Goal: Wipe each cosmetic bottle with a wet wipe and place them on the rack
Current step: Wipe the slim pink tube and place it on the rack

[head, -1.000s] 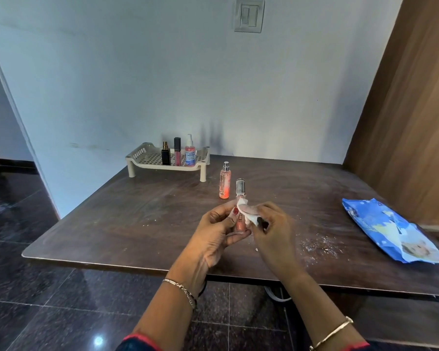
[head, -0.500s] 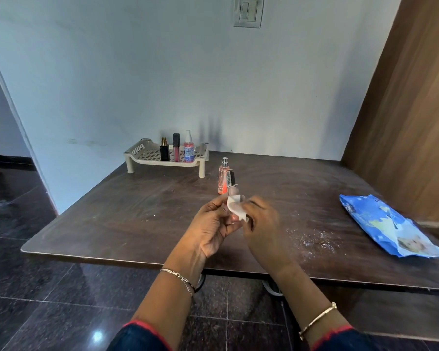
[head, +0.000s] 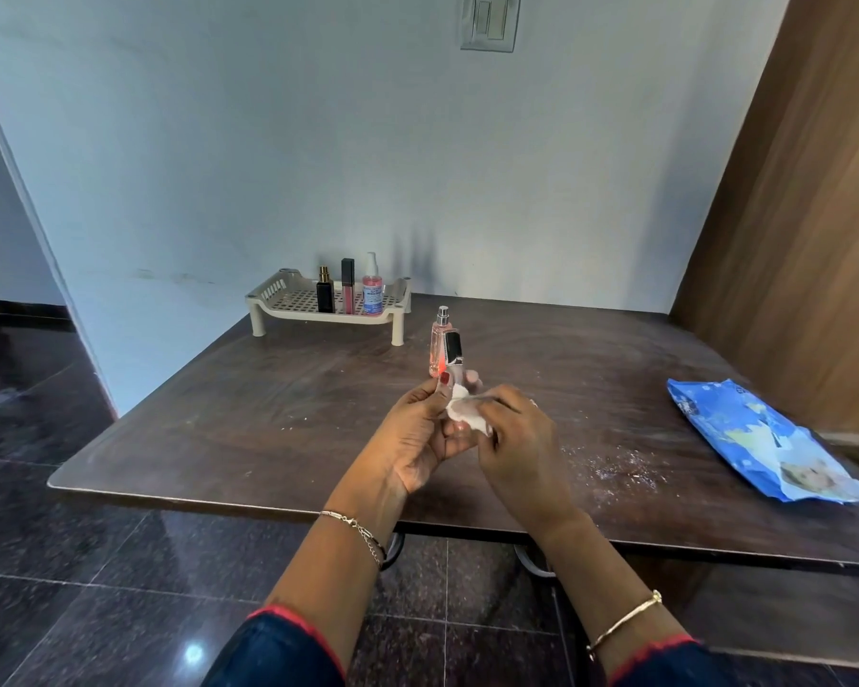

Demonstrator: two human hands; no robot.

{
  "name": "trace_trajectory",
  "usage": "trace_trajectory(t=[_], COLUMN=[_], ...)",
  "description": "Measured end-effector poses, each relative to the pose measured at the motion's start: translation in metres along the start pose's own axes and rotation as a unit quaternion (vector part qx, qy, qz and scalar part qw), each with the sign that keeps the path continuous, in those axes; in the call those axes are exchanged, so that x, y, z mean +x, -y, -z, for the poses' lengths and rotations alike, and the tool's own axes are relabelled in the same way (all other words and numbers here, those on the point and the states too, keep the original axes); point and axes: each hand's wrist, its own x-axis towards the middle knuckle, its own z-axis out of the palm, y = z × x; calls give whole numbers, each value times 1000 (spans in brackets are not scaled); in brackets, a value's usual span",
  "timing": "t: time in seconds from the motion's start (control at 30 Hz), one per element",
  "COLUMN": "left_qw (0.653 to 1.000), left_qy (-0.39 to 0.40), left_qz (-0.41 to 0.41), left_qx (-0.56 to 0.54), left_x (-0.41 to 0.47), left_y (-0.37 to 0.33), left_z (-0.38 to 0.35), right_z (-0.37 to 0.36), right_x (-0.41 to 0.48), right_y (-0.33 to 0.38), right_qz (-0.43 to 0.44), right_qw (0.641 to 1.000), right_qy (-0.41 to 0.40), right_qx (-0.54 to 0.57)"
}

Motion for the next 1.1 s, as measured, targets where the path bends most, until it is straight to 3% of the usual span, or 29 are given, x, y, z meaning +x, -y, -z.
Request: trace_trajectory(t=[0.27,0.53,0.77,0.9,1.0,1.1], left_qw=[1000,998,992,987,976,978], left_qy=[-27,2,-76,-111,-114,-102], left_qz=[-12,-18,-53,-13,6,0], left_qx=[-10,-63,-89,-111,-188,-181], left_x=[-1,0,5,3,6,7], left_y=[1,9,6,10,9,7], left_z=[-3,-2,-6,-6,-5,0], right_z=[-2,1,-8,-9,-9,-7], right_x=[25,61,21,4,-5,-11], right_y=[11,-1,8,4,1,0], right_qz=[-16,-62,-23,-19,-18,-25], right_qw=[999,995,999,998,995,993], right_qy=[-48,-74,16,57,83,107], right_qx=[-7,-11,-29,-35,-43,-36])
